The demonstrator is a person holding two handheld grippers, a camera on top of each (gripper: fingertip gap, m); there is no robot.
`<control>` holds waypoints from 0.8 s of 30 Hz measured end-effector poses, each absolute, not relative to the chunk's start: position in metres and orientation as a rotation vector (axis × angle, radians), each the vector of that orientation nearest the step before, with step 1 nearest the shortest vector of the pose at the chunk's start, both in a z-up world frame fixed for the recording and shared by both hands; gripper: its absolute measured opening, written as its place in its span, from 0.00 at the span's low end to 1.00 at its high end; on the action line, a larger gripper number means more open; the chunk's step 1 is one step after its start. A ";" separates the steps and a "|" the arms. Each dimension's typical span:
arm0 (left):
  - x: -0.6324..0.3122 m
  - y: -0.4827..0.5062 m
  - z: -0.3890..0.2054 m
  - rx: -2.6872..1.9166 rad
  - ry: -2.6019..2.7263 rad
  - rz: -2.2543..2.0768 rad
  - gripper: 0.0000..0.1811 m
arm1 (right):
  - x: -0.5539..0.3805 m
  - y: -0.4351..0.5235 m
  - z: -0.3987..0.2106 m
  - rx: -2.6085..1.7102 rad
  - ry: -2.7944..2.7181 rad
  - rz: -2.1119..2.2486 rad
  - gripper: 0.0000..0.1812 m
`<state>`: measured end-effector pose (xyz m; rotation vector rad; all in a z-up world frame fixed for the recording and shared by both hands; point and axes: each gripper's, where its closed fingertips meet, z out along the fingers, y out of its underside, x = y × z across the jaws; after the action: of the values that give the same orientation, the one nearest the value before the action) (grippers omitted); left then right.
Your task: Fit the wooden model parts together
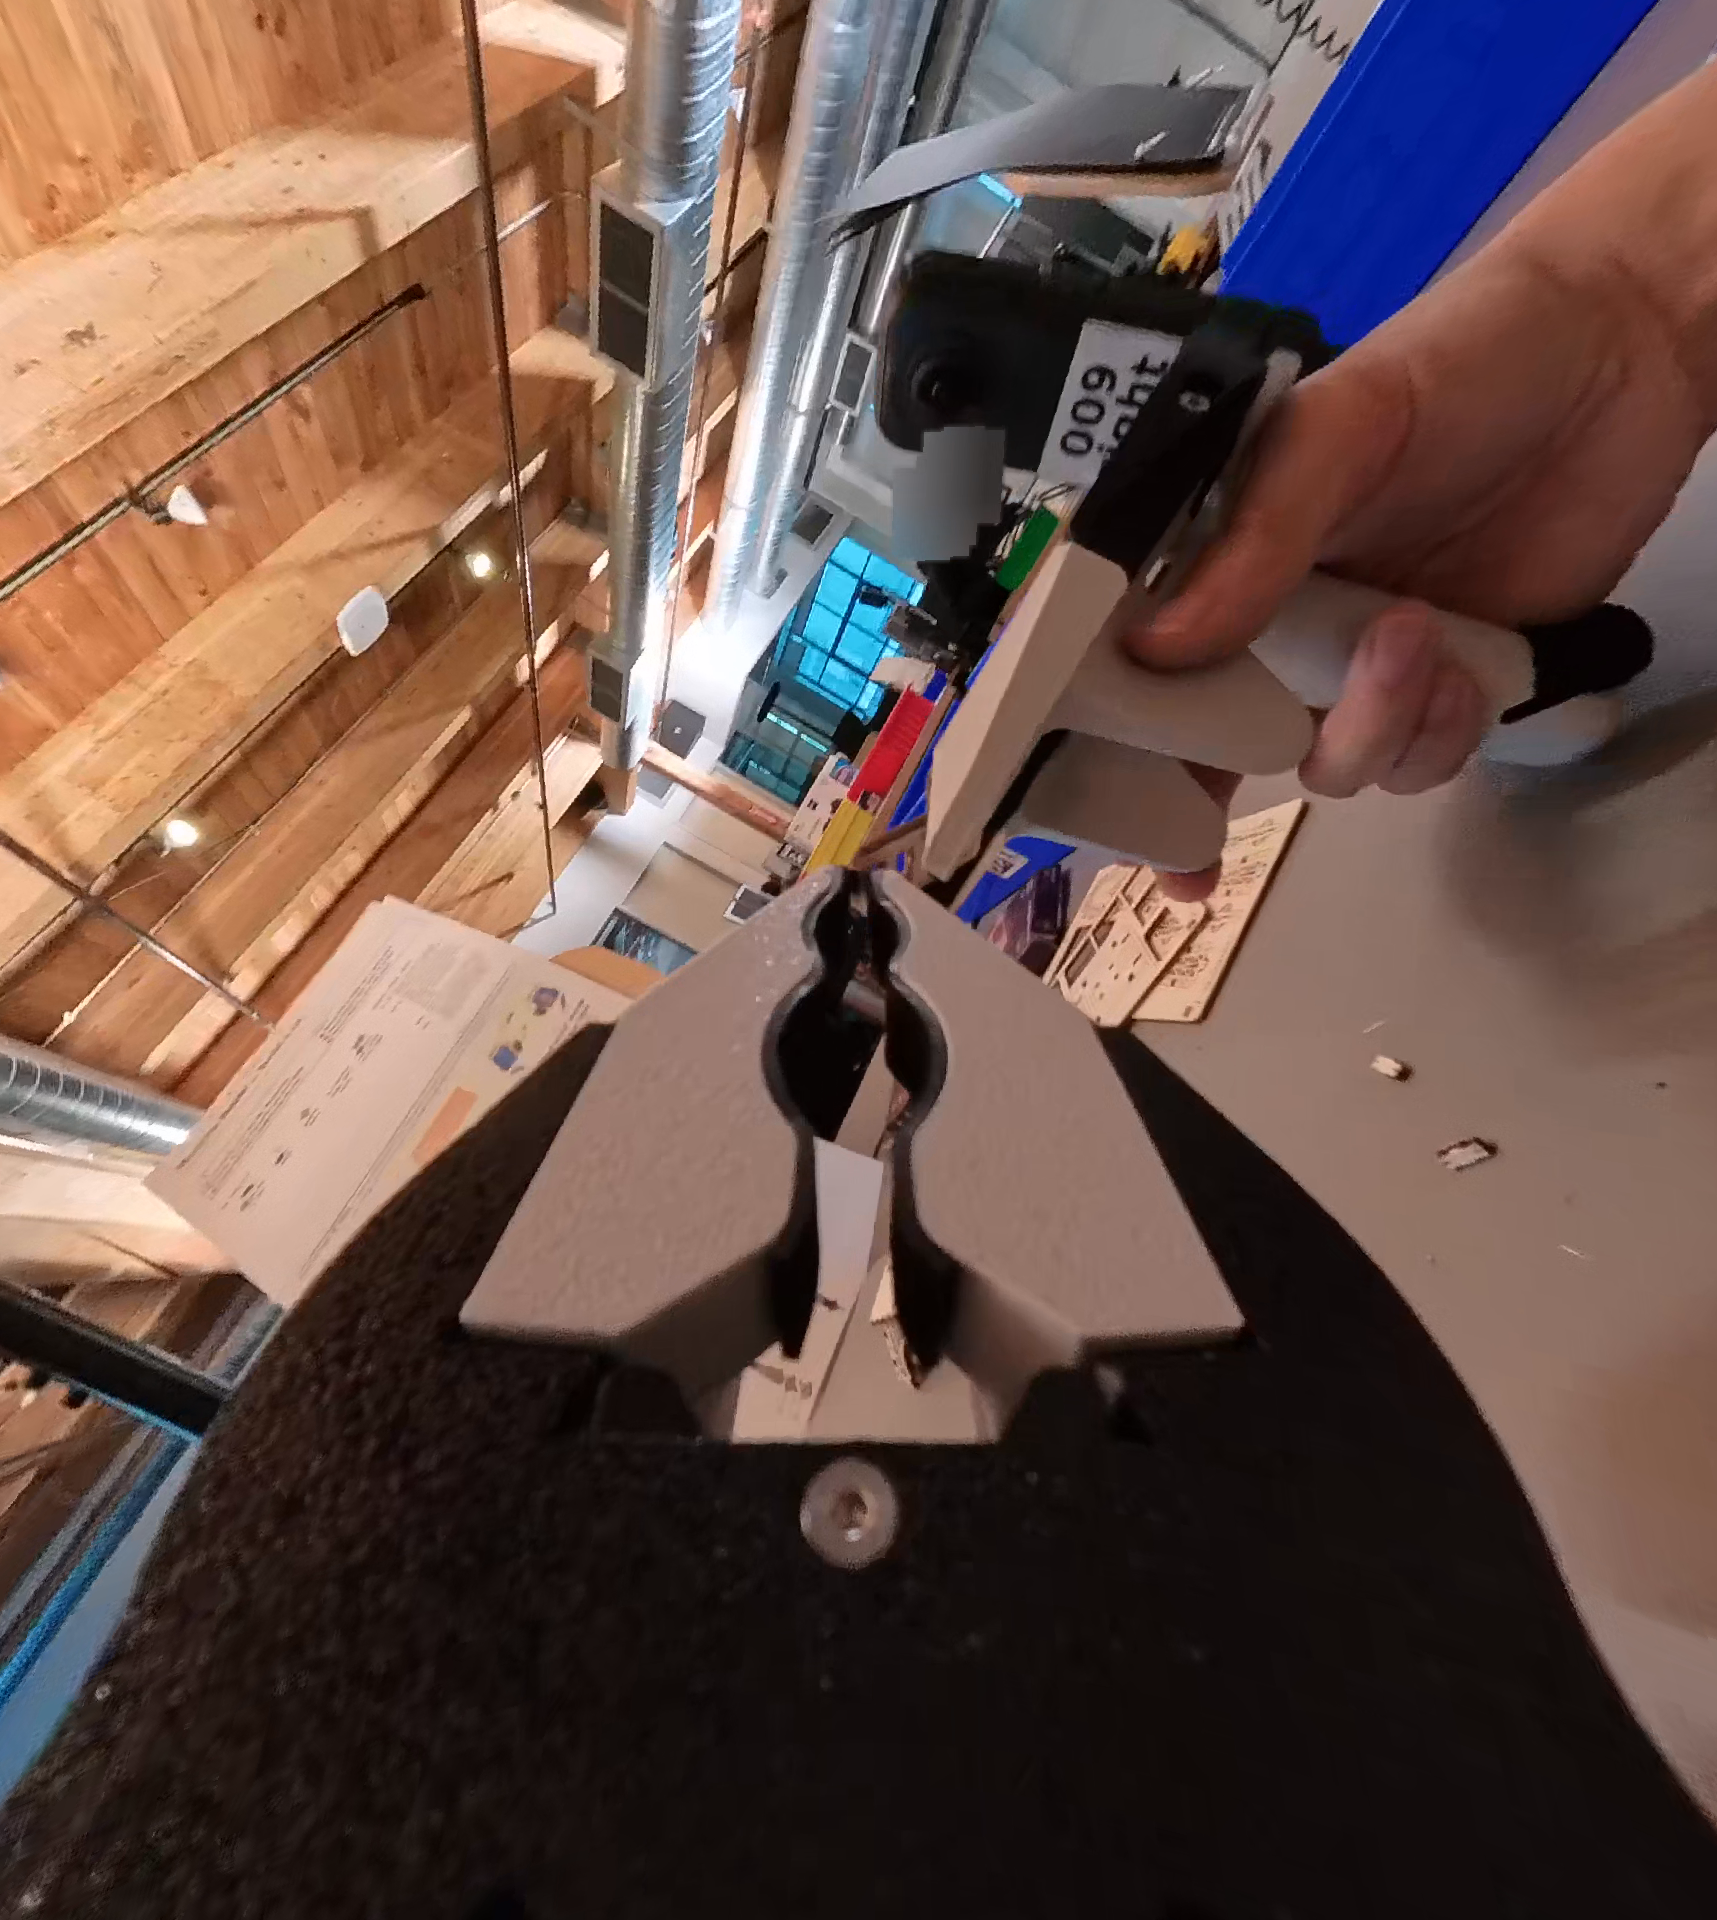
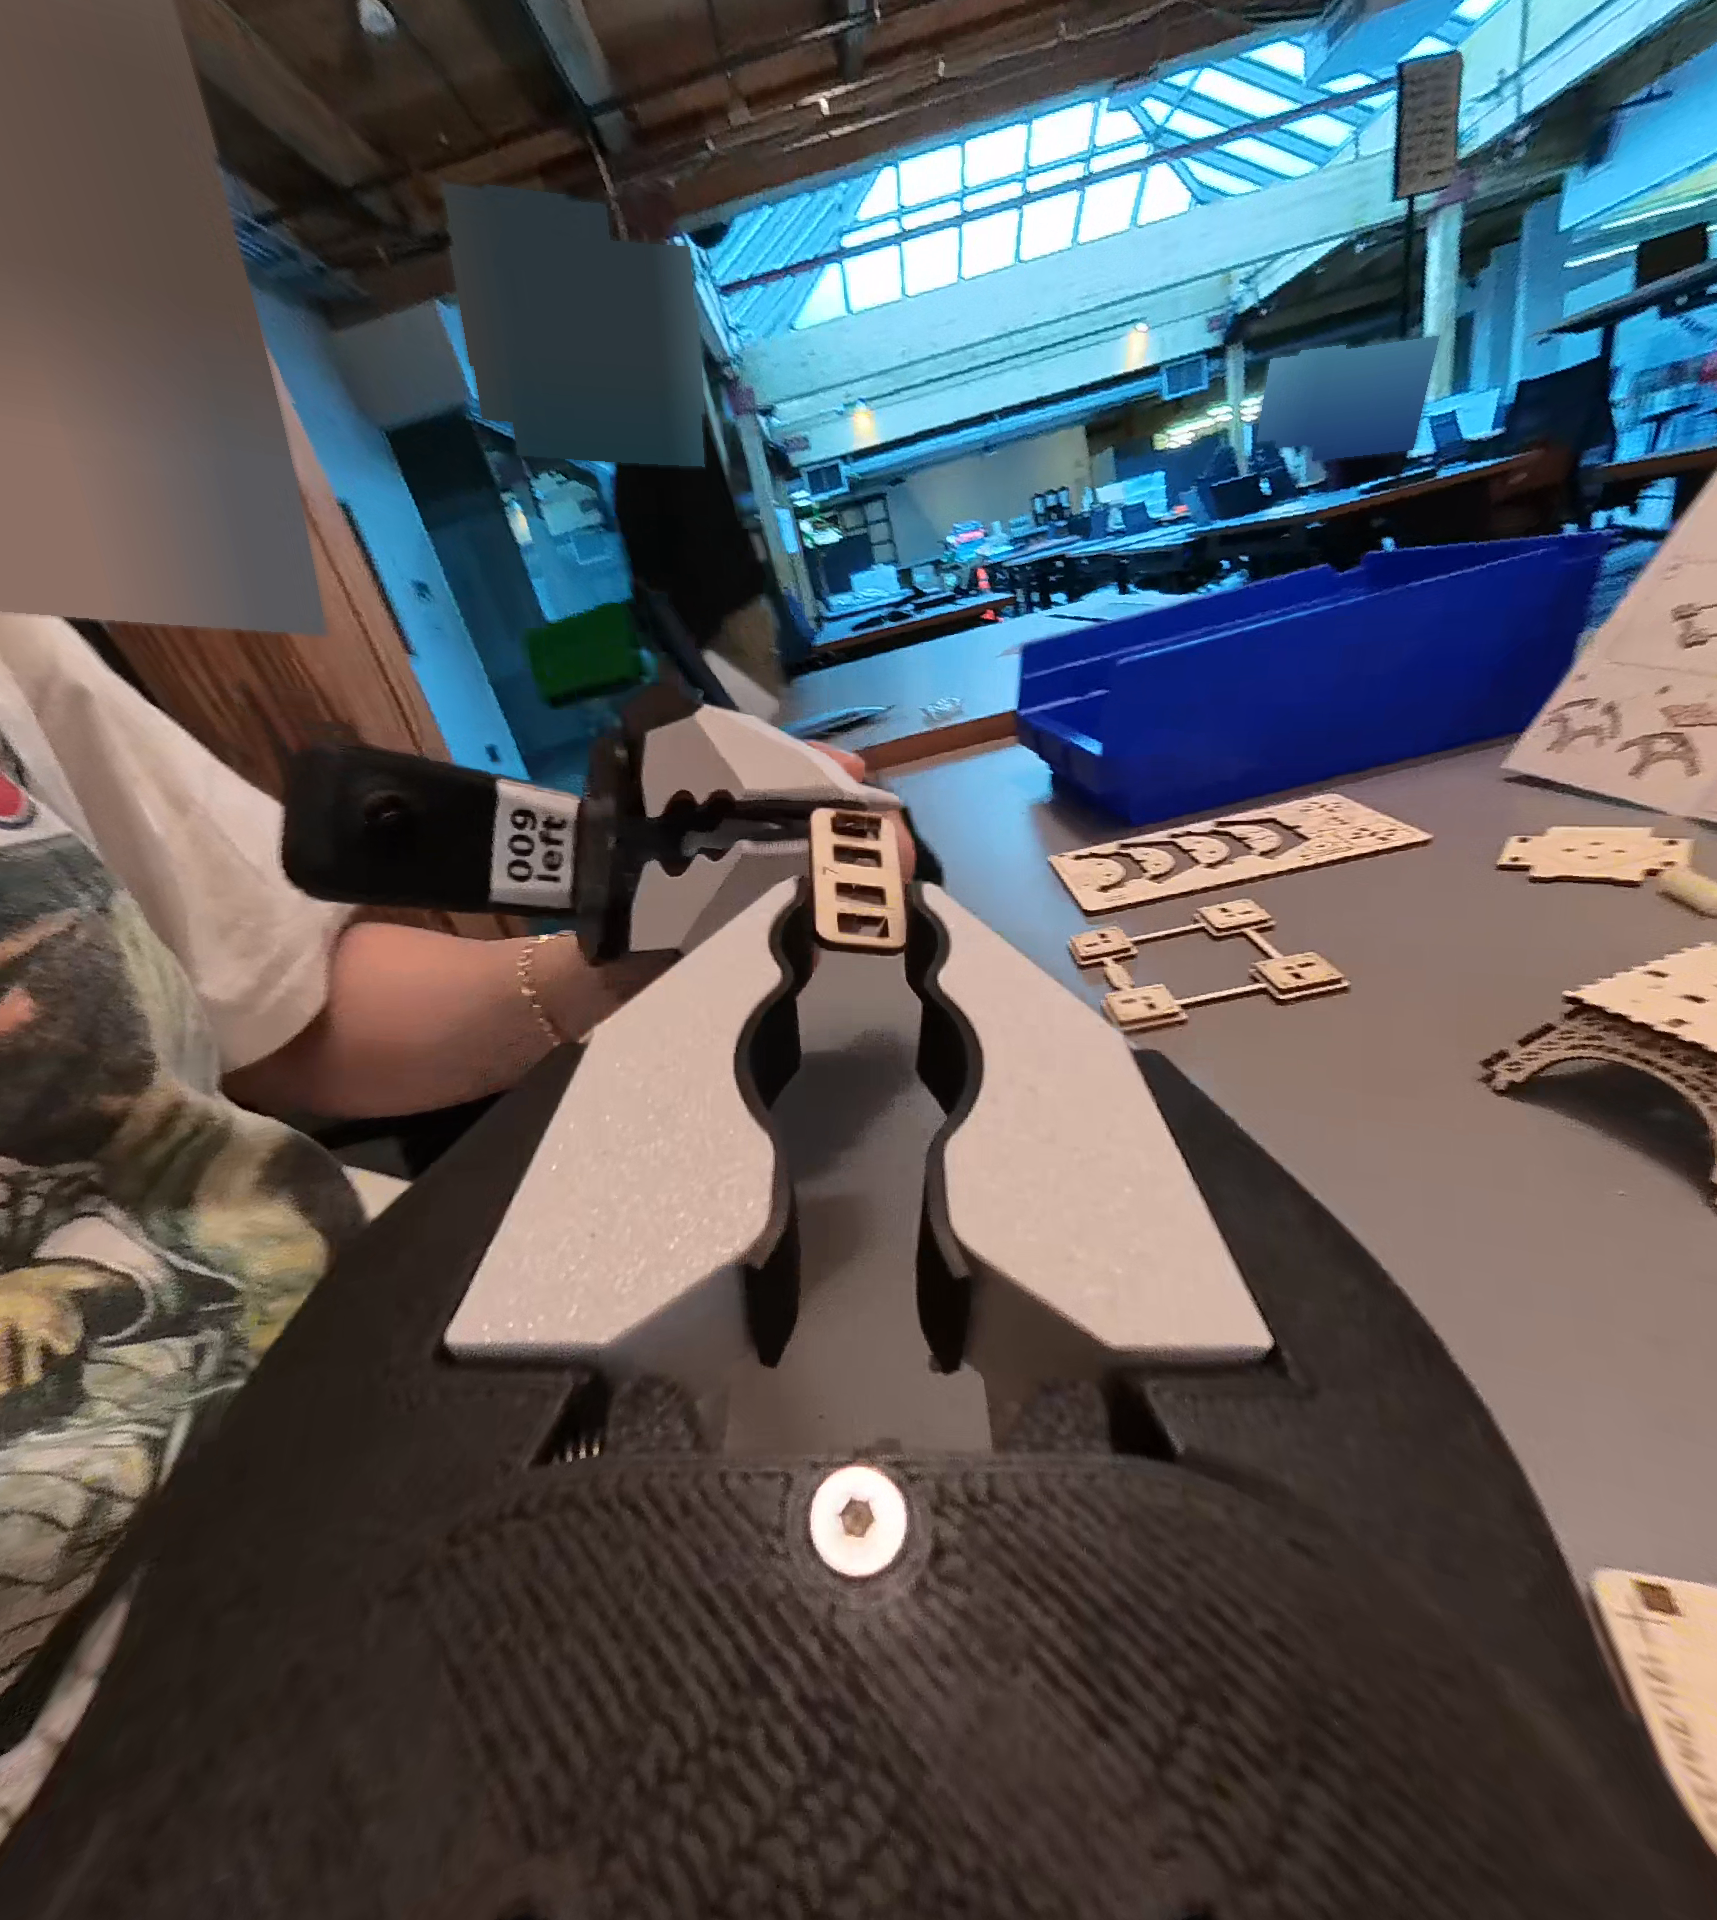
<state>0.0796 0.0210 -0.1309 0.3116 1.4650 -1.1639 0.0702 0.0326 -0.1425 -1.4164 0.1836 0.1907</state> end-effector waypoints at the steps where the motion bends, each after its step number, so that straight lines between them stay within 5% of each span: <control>1: 0.083 0.022 -0.134 0.281 1.473 -1.159 0.00 | 0.073 0.033 -0.144 -1.435 0.194 0.159 0.09; 7: 0.094 0.028 -0.158 0.137 1.698 -1.234 0.13 | 0.094 0.028 -0.159 -1.619 0.212 -0.164 0.08; 13: 0.101 0.036 -0.167 -0.003 1.905 -1.253 0.13 | 0.105 0.023 -0.193 -1.939 0.008 -0.609 0.09; 24: 0.136 0.079 -0.199 -0.525 2.050 -1.247 0.16 | 0.130 -0.009 -0.211 -1.982 0.298 -0.503 0.09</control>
<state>0.1357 0.0787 -0.1988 -0.5252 2.0503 -1.2472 0.1301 -0.0087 -0.2110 -1.9824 0.2982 -0.5031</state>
